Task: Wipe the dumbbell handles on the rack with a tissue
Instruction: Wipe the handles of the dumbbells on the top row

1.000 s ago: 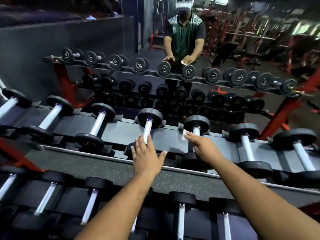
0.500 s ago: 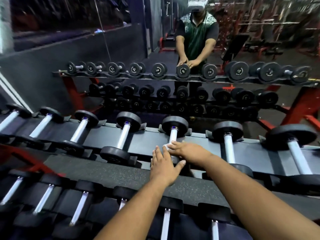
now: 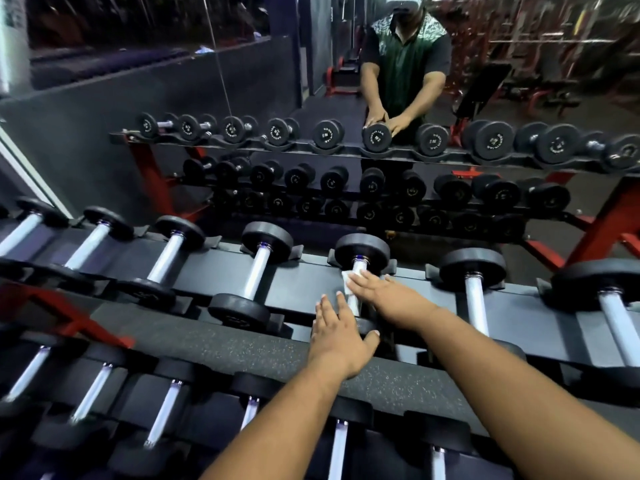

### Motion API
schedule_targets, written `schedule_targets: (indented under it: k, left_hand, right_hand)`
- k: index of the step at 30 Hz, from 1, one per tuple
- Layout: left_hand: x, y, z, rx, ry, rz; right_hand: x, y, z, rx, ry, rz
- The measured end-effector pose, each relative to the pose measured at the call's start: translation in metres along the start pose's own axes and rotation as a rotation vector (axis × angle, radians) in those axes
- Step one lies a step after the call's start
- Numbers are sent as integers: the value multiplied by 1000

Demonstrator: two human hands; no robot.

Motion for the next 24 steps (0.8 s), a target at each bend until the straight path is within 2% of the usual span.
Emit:
schedule_targets:
  k: [3, 5, 9, 12, 15, 20, 24]
  left_hand:
    - [0, -1, 0, -24, -13, 12]
    - [0, -2, 1, -26, -16, 22]
    - [1, 1, 2, -18, -19, 24]
    - [3, 2, 4, 0, -27, 13]
    - [4, 2, 4, 12, -17, -6]
    - [4, 7, 5, 24, 14, -44]
    - [4, 10, 3, 58, -25, -72]
  right_hand:
    - [12, -6, -1, 75, 60, 100]
    - [6, -13, -2, 71, 29, 66]
    - [-11, -14, -4, 46, -64, -128]
    - [0, 1, -7, 2, -10, -40]
    - [12, 1, -9, 229, 103, 129]
    - [-14, 1, 29, 551, 56, 115]
    - [-9, -4, 14, 824, 63, 175]
Point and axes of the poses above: each hand's wrist, its own x-axis towards the middle knuckle, its own z-axis out of the palm, y = z × x, the point moved 2 cm from there along x, towards the middle knuckle, and after that the axes turned 7 degrees about z, right-handed, at the moved point
